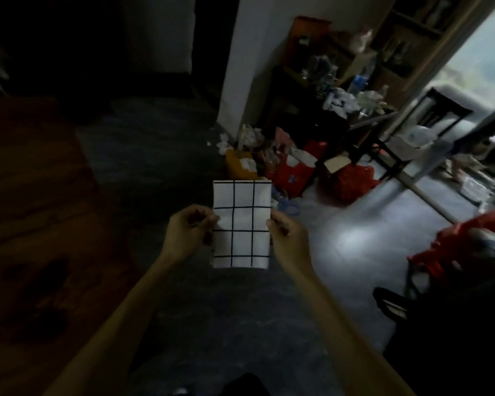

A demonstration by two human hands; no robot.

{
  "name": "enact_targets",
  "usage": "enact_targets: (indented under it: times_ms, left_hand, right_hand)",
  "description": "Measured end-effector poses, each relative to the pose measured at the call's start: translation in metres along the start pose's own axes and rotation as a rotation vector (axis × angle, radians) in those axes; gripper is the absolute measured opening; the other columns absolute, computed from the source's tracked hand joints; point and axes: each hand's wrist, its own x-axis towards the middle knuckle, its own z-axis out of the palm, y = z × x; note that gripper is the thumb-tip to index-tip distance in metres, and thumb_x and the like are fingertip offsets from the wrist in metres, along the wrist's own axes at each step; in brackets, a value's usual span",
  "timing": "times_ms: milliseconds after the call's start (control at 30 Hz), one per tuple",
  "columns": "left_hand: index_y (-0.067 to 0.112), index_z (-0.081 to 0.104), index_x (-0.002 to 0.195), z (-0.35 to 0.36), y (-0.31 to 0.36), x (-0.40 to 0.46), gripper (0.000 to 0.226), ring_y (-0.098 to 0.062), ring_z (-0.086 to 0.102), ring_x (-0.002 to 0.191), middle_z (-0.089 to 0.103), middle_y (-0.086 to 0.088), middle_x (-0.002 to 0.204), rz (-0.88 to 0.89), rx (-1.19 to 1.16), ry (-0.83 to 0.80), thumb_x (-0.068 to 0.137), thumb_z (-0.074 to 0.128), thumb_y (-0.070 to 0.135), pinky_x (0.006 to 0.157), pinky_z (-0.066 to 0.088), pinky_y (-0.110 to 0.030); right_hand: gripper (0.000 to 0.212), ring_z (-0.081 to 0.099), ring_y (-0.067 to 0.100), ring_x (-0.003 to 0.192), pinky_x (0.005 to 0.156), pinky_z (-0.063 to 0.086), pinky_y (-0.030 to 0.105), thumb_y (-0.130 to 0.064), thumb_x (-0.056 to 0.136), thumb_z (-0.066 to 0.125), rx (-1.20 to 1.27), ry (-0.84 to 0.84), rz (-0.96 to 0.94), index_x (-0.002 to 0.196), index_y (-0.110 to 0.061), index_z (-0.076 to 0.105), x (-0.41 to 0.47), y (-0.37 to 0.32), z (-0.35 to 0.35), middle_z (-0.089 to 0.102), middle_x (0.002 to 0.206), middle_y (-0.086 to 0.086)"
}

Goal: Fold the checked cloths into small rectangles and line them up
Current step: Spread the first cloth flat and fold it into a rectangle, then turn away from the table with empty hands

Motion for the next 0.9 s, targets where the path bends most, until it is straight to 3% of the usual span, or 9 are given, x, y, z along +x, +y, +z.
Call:
enact_targets:
  times_ms: [133, 233, 367, 467, 567, 633, 733, 833, 900]
  left_hand:
    - [0.019, 0.062, 0.09, -0.009, -0.013, 0.042, 0.008, 0.005, 0.062, 0.078, 0.065, 0.004, 0.089, -0.035, 0.066, 0.201, 0.088, 0.059, 0.012, 0.062, 0.049, -0.008]
    - [0.025, 0.061, 0.087, -0.012, -0.024, 0.073, 0.011, 0.002, 0.063, 0.08, 0.065, 0.006, 0.089, -0.065, 0.099, 0.346, 0.087, 0.06, 0.014, 0.066, 0.049, -0.015]
    - [0.026, 0.062, 0.085, -0.021, -0.019, 0.088, 0.016, -0.002, 0.062, 0.084, 0.065, 0.006, 0.091, -0.121, 0.044, 0.62, 0.087, 0.06, 0.01, 0.072, 0.049, -0.021]
    - [0.021, 0.064, 0.088, -0.034, -0.013, 0.082, 0.012, -0.005, 0.063, 0.087, 0.066, 0.005, 0.092, -0.152, 0.037, 0.811, 0.087, 0.06, 0.009, 0.071, 0.051, -0.02]
    - [0.016, 0.066, 0.091, -0.049, -0.016, 0.061, 0.009, -0.014, 0.065, 0.09, 0.067, 0.0, 0.094, -0.222, -0.012, 1.006, 0.088, 0.059, 0.01, 0.074, 0.056, -0.029]
    - [0.015, 0.066, 0.091, -0.057, -0.021, 0.045, 0.008, -0.021, 0.066, 0.088, 0.067, -0.005, 0.094, -0.258, -0.085, 1.144, 0.088, 0.059, 0.01, 0.072, 0.056, -0.036]
    - [0.011, 0.065, 0.09, -0.07, -0.026, 0.022, 0.007, -0.019, 0.065, 0.084, 0.066, -0.007, 0.094, -0.279, -0.143, 1.297, 0.088, 0.059, 0.007, 0.061, 0.053, -0.024]
    - [0.015, 0.064, 0.089, -0.087, -0.041, 0.004, 0.009, -0.02, 0.066, 0.084, 0.067, -0.004, 0.092, -0.312, -0.171, 1.421, 0.089, 0.058, 0.008, 0.061, 0.053, -0.025]
    - [0.015, 0.063, 0.09, -0.1, -0.056, 0.0, 0.009, -0.017, 0.066, 0.084, 0.066, -0.001, 0.091, -0.331, -0.207, 1.504, 0.089, 0.057, 0.008, 0.06, 0.052, -0.022]
  right_hand:
    - [0.031, 0.06, 0.001, 0.102, 0.086, 0.052, 0.022, -0.015, 0.094, 0.056, 0.031, -0.157, -0.043, 0.124, -0.02, 0.06, 0.072, 0.009, 0.033, 0.064, 0.114, -0.007]
    - [0.031, 0.058, -0.006, 0.101, 0.083, 0.049, 0.014, -0.015, 0.093, 0.056, 0.042, -0.29, -0.107, 0.123, -0.023, 0.06, 0.128, 0.015, 0.059, 0.064, 0.115, -0.009]
    - [0.027, 0.059, -0.002, 0.1, 0.085, 0.052, 0.022, -0.017, 0.093, 0.057, 0.052, -0.535, -0.17, 0.117, -0.028, 0.062, 0.19, -0.006, 0.095, 0.064, 0.112, -0.011]
    - [0.032, 0.058, 0.004, 0.104, 0.088, 0.052, 0.028, -0.019, 0.093, 0.057, 0.021, -0.751, -0.215, 0.125, -0.023, 0.057, 0.219, -0.029, 0.131, 0.061, 0.117, -0.009]
    - [0.036, 0.056, 0.01, 0.11, 0.089, 0.051, 0.03, -0.017, 0.093, 0.057, 0.023, -0.941, -0.26, 0.129, -0.019, 0.054, 0.219, -0.052, 0.174, 0.058, 0.119, -0.007]
    - [0.036, 0.055, 0.007, 0.108, 0.081, 0.049, 0.02, -0.015, 0.093, 0.057, 0.036, -1.049, -0.289, 0.128, -0.019, 0.054, 0.205, -0.059, 0.199, 0.057, 0.117, -0.008]
    - [0.036, 0.052, 0.006, 0.106, 0.08, 0.045, 0.019, -0.014, 0.093, 0.057, 0.01, -1.17, -0.284, 0.128, -0.019, 0.054, 0.182, -0.068, 0.235, 0.058, 0.12, -0.005]
    - [0.037, 0.052, 0.011, 0.11, 0.088, 0.047, 0.028, -0.014, 0.092, 0.058, -0.051, -1.288, -0.309, 0.129, -0.016, 0.053, 0.163, -0.075, 0.276, 0.055, 0.122, -0.005]
    - [0.036, 0.053, 0.01, 0.108, 0.082, 0.048, 0.024, -0.015, 0.092, 0.058, -0.08, -1.354, -0.328, 0.128, -0.015, 0.054, 0.153, -0.079, 0.305, 0.056, 0.119, -0.004]
